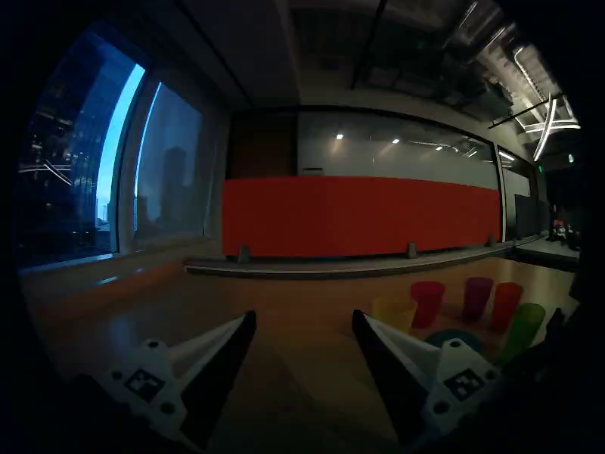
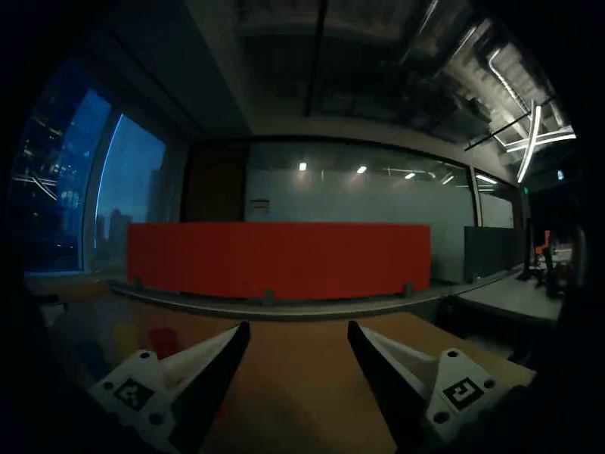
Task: Pour water
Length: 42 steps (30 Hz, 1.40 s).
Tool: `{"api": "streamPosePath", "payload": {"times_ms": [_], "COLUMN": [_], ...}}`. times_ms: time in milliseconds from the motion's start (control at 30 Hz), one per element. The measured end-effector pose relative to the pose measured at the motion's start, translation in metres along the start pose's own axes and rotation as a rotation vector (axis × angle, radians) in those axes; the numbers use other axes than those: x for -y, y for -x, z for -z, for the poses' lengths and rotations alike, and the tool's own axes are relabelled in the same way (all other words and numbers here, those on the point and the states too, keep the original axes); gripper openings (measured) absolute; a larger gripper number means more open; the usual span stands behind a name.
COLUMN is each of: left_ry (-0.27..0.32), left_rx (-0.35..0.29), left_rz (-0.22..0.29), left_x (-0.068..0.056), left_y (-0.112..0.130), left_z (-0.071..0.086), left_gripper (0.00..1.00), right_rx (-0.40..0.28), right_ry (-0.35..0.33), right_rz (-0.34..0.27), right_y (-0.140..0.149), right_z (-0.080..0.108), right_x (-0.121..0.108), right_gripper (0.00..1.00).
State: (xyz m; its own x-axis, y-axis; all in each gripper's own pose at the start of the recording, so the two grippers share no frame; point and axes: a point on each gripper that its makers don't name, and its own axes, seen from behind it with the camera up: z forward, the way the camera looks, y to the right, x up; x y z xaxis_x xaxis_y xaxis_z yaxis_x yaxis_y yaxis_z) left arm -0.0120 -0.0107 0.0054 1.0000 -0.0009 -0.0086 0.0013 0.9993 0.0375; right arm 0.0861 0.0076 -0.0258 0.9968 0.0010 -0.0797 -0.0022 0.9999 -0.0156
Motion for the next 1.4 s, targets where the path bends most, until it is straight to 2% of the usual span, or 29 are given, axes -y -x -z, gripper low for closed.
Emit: {"api": "streamPosePath", "payload": {"times_ms": [200, 667, 1067, 1400], "left_ry": [0.0, 0.0, 0.0, 0.0], "left_rx": [0.0, 0.0, 0.0, 0.0], "left_rz": [0.0, 0.0, 0.0, 0.0], "left_x": [0.0, 0.0, 0.0, -0.001], "left_y": [0.0, 0.0, 0.0, 0.0], "left_z": [0.0, 0.0, 0.0, 0.0], "left_gripper": [0.94, 0.94, 0.94, 0.94], "right_rx": [-0.005, 0.022, 0.037, 0.054], "right_ry": [0.005, 0.012, -0.019, -0.025], "right_rz": [-0.006, -0.07, -0.012, -0.009], "right_y": [0.014, 0.051, 0.066, 0.072], "right_z": [-0.004, -0.014, -0.016, -0.017], "right_x": [0.003, -0.001, 0.005, 0.009], "right_gripper": [1.0, 1.0, 1.0, 1.0]}}
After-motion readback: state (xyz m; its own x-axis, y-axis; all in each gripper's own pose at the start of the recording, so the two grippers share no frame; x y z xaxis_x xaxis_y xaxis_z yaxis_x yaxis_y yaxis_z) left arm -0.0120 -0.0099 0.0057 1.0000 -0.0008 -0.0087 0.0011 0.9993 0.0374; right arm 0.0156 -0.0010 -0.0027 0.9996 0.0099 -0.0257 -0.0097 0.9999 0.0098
